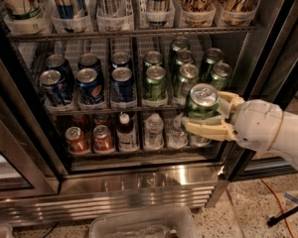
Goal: Pick green can from middle shelf of fridge
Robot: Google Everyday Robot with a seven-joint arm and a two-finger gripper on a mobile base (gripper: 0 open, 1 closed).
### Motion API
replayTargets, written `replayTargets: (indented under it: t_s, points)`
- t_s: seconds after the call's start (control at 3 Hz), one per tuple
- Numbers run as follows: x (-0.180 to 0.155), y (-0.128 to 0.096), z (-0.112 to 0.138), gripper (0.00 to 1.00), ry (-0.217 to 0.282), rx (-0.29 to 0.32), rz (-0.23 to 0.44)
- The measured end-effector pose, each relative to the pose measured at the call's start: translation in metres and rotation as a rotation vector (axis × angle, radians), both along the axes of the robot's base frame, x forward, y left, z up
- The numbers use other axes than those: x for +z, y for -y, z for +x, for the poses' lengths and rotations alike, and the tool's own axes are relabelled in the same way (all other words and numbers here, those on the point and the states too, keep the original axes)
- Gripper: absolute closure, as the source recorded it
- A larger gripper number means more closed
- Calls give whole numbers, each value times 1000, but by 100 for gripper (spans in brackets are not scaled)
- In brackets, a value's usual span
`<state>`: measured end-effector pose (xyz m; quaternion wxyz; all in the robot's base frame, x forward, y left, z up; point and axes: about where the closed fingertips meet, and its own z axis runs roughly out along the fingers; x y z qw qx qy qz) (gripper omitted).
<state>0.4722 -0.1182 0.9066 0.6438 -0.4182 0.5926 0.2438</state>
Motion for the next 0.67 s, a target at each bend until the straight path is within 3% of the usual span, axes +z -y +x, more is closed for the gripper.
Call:
replayTargets:
  t_s: [0.33,0.67]
  points:
    - [7,-5,-14,100,-151,113,54]
    - [4,-9,-22,100,-202,144,72]
